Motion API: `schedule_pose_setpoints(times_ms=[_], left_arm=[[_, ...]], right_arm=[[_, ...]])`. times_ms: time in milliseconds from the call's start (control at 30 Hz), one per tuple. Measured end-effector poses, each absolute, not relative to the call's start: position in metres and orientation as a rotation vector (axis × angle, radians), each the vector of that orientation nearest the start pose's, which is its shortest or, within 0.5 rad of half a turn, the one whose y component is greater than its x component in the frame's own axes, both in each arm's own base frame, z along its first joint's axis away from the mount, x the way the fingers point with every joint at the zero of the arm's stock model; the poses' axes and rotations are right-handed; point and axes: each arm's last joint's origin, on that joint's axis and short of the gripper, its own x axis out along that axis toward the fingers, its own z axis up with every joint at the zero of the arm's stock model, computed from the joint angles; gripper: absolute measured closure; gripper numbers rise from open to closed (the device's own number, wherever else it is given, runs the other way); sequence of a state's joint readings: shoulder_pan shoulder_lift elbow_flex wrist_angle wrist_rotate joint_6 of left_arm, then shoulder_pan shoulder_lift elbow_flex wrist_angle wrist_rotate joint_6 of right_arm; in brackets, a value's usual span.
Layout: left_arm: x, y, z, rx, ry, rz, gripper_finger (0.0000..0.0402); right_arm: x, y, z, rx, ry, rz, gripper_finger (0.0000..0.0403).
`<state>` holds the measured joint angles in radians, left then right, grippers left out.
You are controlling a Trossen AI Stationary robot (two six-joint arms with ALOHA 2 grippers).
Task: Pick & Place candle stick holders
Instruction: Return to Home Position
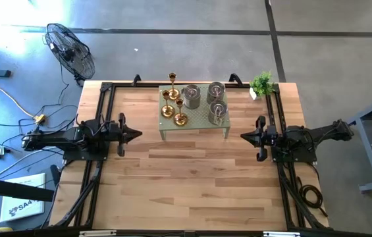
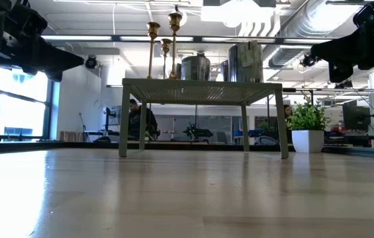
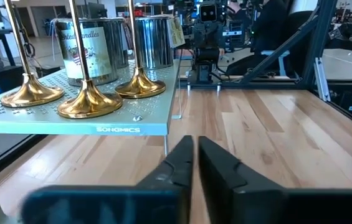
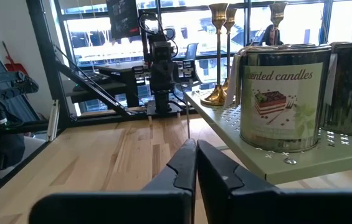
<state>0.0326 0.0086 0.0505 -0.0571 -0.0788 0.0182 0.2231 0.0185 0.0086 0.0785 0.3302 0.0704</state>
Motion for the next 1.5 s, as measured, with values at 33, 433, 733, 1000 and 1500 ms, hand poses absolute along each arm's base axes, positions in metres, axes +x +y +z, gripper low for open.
schedule_pose_setpoints(times_ms=[33, 433, 733, 1000, 1500], left_arm=[[0.0948, 0.0054, 0.1745, 0.011, 0.017, 0.111, 0.0389], [0.0948, 0.0063, 0.1741, -0.159, 0.013, 0.146, 0.04], [0.0948, 0.0064, 0.1739, -0.153, 0.014, 0.149, 0.0401], [0.0952, 0.0044, 0.174, -0.155, 0.013, 0.08, 0.0401], [0.0953, 0.0042, 0.1742, -0.155, 0.01, 0.072, 0.0401]], right_arm=[[0.0962, 0.0122, 0.1725, 0.089, -0.07, -0.105, 0.0396], [0.0962, 0.0122, 0.1725, 0.089, -0.07, -0.105, 0.0398], [0.0962, 0.0122, 0.1725, 0.089, -0.07, -0.105, 0.0396], [0.0962, 0.0122, 0.1725, 0.089, -0.07, -0.105, 0.0395], [0.0962, 0.0122, 0.1725, 0.089, -0.07, -0.105, 0.04]])
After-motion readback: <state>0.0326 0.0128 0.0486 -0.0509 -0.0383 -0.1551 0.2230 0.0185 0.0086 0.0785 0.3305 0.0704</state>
